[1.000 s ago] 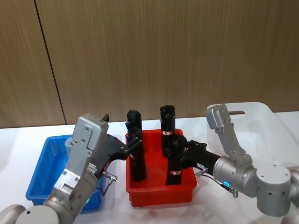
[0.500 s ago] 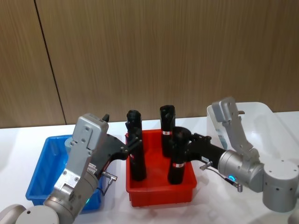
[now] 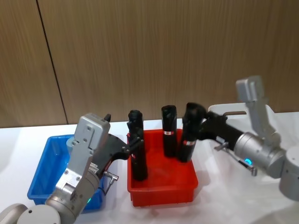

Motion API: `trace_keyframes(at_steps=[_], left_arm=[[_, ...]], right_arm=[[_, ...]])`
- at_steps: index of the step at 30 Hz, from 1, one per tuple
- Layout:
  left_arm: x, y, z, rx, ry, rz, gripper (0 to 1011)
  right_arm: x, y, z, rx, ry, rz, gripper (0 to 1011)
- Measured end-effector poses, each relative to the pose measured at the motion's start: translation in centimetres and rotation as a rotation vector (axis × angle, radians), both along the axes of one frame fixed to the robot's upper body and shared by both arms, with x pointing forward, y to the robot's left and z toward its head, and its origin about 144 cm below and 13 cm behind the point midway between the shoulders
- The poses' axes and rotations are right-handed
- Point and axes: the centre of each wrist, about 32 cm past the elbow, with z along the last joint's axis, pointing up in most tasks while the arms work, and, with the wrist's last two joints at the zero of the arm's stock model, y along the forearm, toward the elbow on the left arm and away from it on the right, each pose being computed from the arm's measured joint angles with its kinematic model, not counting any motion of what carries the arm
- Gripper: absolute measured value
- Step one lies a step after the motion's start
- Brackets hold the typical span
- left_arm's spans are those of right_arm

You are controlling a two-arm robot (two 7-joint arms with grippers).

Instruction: Pick the cotton swabs from the blue box and place them into the white box.

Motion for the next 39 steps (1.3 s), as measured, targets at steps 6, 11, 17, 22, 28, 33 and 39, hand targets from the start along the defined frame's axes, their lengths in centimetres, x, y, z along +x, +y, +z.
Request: trace_keyframes(at_steps=[6,11,17,22,28,33,39], left_arm=[[0.0,0.0,0.0,0.000,0.000,0.000,1004],[0.0,0.0,0.0,0.000,0.000,0.000,1004],[0.0,0.0,0.0,0.000,0.000,0.000,1004],[0.0,0.0,0.0,0.000,0.000,0.000,1004],[0.0,0.0,0.0,0.000,0.000,0.000,1004],[0.0,0.0,0.0,0.000,0.000,0.000,1004],[0.0,0.0,0.0,0.000,0.000,0.000,1004]], right_arm=[[-0.2,-1.2,1.5,0.017,-0.045,-0.036,544],[-0.3,-2.2,2.4,0.021,-0.074,-0.067,544],[-0.2,-3.5,3.2,0.008,-0.105,-0.115,544],[0.0,-4.5,3.6,-0.014,-0.124,-0.158,544],[0.4,-5.7,3.4,-0.048,-0.135,-0.211,544],[0.8,-6.6,2.9,-0.080,-0.133,-0.255,544],[1.2,-7.3,1.8,-0.107,-0.121,-0.301,544]])
